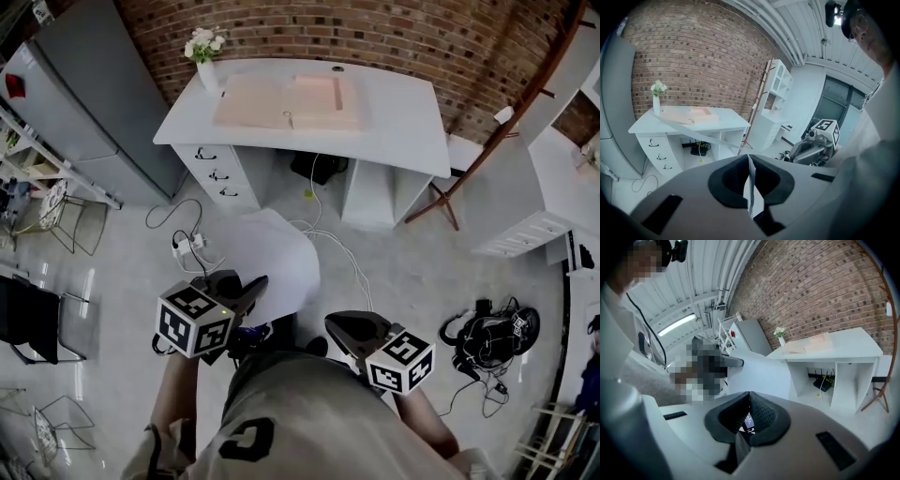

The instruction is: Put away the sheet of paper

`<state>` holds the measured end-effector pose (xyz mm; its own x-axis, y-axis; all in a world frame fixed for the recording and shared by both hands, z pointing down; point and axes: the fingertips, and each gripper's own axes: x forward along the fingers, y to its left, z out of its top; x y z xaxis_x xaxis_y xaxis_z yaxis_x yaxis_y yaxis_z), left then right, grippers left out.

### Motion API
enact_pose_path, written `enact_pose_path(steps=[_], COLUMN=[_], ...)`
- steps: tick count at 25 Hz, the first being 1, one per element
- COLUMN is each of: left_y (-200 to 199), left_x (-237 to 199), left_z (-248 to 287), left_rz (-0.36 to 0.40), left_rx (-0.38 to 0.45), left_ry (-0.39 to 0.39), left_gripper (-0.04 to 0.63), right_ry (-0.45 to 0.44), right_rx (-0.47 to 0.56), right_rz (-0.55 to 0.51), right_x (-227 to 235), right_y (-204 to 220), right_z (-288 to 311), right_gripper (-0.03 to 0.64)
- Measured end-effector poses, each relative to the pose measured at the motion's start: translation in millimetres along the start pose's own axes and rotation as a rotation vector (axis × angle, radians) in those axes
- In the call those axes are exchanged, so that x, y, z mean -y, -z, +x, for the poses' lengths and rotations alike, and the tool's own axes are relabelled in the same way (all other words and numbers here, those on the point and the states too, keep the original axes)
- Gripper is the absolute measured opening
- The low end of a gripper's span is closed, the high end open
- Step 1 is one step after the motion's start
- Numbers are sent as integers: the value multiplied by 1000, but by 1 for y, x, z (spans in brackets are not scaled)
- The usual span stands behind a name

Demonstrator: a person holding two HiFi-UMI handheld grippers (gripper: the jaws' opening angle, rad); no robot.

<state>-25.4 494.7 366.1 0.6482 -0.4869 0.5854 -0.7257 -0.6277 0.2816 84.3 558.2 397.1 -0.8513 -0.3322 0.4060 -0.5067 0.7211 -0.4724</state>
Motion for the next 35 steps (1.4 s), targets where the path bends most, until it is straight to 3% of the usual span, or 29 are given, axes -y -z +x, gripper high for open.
enact_pose_path(steps=[5, 10, 17, 35], left_y=[-11, -15, -24, -42], left_x=[-23, -41, -69, -171], left_z=[-14, -12, 0, 7], left_rz=[-95, -121, -140, -178], left_rx=[75, 90, 89, 34], left_ry=[12, 22, 49, 65], left_gripper=[14, 14, 14, 14], right_ry=[-18, 8, 18, 39], right_rx=[-32, -45, -78, -130], right_rz=[15, 39, 2, 44], right_x=[4, 14, 26, 58], right_y=[3, -1, -24, -77], right_z=[4, 9, 32, 107], right_gripper=[23, 23, 23, 23])
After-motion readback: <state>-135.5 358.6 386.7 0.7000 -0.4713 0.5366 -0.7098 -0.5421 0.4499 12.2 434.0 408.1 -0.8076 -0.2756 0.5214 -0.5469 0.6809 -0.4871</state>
